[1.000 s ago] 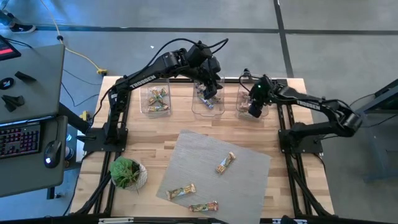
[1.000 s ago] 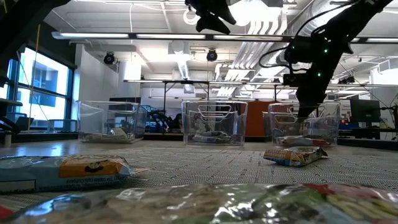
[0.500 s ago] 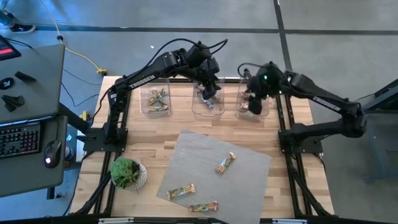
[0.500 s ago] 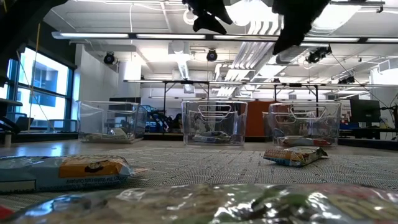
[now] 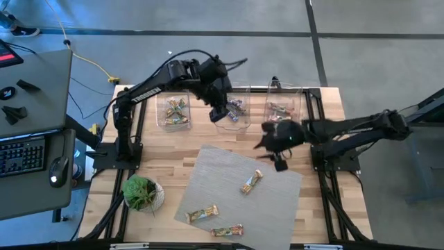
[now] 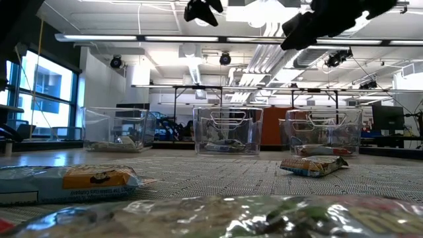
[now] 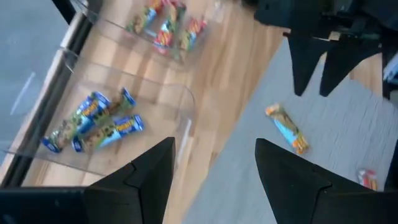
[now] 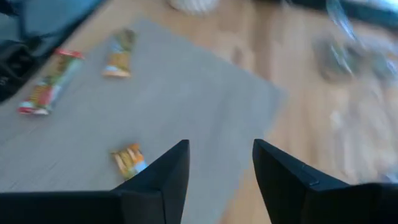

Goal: Pick and place Granola Bars by type
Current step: Put the bottom yellow granola bar into the left transparent bin

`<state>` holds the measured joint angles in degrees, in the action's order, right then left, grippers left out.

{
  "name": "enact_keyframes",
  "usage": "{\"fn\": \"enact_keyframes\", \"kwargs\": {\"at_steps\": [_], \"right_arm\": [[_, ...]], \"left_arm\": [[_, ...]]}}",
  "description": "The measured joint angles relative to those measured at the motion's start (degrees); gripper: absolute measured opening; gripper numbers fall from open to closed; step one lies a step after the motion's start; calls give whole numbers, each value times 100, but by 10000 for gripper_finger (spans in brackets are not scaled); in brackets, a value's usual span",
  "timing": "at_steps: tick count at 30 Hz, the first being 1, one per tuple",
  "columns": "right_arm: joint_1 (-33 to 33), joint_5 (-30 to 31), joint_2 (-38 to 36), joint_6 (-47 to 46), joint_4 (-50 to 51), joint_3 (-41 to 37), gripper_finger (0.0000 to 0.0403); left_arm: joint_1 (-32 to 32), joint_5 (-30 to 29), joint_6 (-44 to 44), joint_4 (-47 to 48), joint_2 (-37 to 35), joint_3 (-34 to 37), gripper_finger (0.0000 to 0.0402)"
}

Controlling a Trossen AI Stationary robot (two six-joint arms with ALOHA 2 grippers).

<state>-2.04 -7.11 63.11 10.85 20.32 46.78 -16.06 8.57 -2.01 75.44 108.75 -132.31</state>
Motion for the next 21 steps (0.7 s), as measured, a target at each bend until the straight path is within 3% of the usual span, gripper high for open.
{"fn": "enact_keyframes", "kwargs": {"at_steps": [8,15,18,21], "right_arm": [[-1410,271,344,-164,-3028,-1244,165],[-2098,1250,932,-295,-2980,-912,165],[-2207,1263,1070,-472,-2973,-826,165],[-2277,1259,1211,-757,-2971,-789,165]], "left_arm": [[744,-1264,-432,225,-2,0,216],[1288,-1587,-1145,796,-2,-4,216],[1649,-1909,-1804,1471,-2,-2,216],[2125,-2291,-2293,1420,-22,363,216]]}}
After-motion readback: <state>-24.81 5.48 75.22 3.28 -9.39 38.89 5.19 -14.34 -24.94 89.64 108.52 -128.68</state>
